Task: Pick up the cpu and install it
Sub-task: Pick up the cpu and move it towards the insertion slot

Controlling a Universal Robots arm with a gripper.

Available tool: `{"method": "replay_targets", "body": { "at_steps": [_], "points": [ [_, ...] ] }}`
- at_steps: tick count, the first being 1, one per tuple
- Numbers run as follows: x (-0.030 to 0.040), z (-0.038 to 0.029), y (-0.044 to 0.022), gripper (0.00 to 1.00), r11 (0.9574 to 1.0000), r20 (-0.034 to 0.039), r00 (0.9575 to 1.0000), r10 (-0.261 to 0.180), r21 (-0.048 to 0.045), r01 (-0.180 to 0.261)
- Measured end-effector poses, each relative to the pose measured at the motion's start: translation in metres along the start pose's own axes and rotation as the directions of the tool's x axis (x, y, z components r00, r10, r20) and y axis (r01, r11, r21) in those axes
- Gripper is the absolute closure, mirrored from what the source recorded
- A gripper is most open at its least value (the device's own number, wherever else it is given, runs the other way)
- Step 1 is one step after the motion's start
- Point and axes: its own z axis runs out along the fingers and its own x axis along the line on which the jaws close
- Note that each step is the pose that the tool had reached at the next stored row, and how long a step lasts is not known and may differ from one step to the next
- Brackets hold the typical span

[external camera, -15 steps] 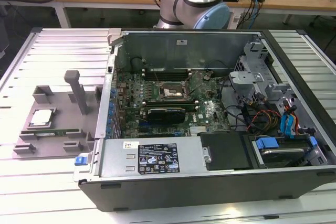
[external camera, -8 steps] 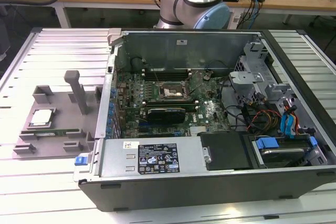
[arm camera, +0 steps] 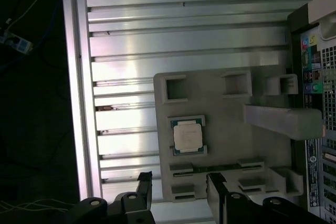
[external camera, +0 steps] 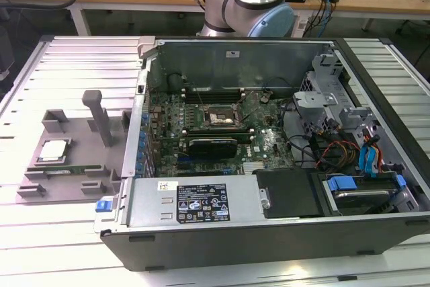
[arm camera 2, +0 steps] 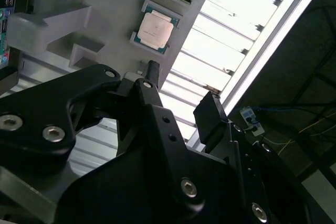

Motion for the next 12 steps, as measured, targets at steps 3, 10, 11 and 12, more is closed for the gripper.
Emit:
{"method": "replay_targets", "body": {
  "at_steps": [3,10,11,12],
  "points": [
    [0.0000,0.0016,0.0000,0.46,1.0000,0.0000,1.0000,0.000,0.0000,0.000],
    [0.0002,0.0058,0.0001,0.46,1.0000,0.0000,1.0000,0.000,0.0000,0.000],
    [0.0002,0.0062,0.0002,0.46,1.0000,0.0001,1.0000,0.000,0.0000,0.000],
    [0.0002,0.0065,0.0002,0.46,1.0000,0.0000,1.0000,0.000,0.0000,0.000]
  ]
}}
